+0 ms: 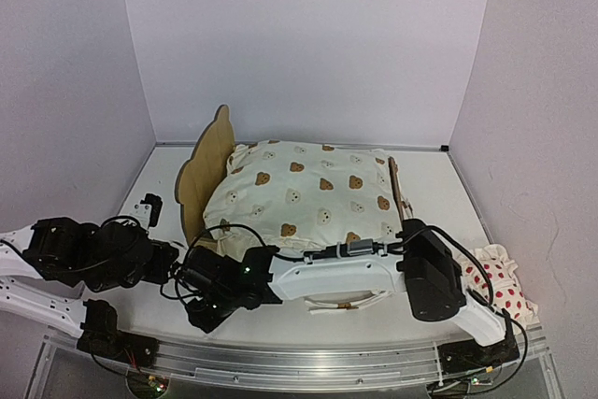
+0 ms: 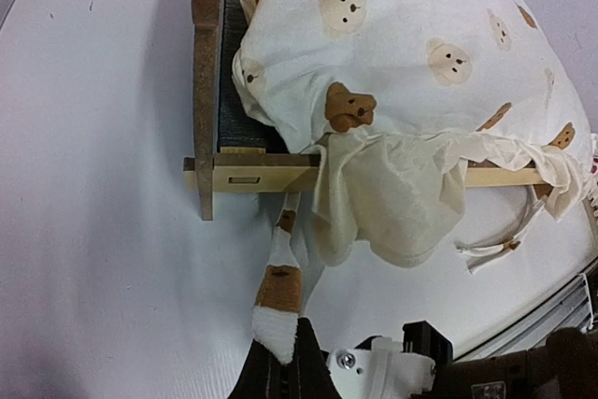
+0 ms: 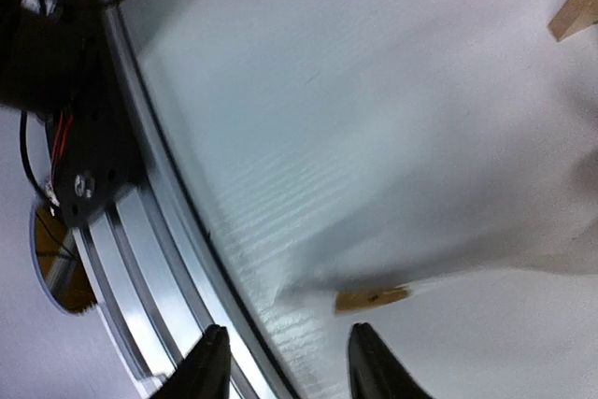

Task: Set up the pet bed

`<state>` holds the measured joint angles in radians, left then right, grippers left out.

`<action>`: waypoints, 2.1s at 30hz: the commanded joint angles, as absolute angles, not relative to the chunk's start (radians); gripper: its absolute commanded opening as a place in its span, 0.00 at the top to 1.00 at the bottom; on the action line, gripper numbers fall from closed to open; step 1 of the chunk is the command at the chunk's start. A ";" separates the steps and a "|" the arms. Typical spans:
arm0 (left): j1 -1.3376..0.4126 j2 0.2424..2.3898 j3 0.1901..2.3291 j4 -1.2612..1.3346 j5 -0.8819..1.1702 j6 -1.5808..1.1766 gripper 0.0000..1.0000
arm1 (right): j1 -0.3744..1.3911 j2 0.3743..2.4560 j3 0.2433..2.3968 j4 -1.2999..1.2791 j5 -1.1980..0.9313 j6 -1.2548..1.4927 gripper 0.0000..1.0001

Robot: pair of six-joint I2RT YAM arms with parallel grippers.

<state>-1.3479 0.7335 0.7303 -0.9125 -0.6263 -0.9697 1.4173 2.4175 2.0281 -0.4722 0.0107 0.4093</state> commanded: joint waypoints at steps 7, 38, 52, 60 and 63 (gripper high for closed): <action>-1.354 0.769 0.756 -0.827 -0.578 -0.943 1.00 | 1.442 2.028 1.674 -0.427 0.060 0.382 0.29; -1.354 1.267 0.746 -0.448 -0.125 -0.812 0.84 | 1.292 1.715 1.331 -0.428 0.291 0.388 0.40; -1.353 1.219 0.823 -0.731 -0.260 -0.942 0.22 | 1.263 1.689 1.286 -0.412 0.252 0.377 0.43; -1.354 1.196 0.778 -0.922 -0.306 -1.100 0.35 | 1.262 1.739 1.293 -0.361 0.153 0.394 0.46; -1.353 1.184 0.729 -0.904 -0.286 -1.128 0.39 | 1.263 1.755 1.295 -0.347 0.129 0.400 0.46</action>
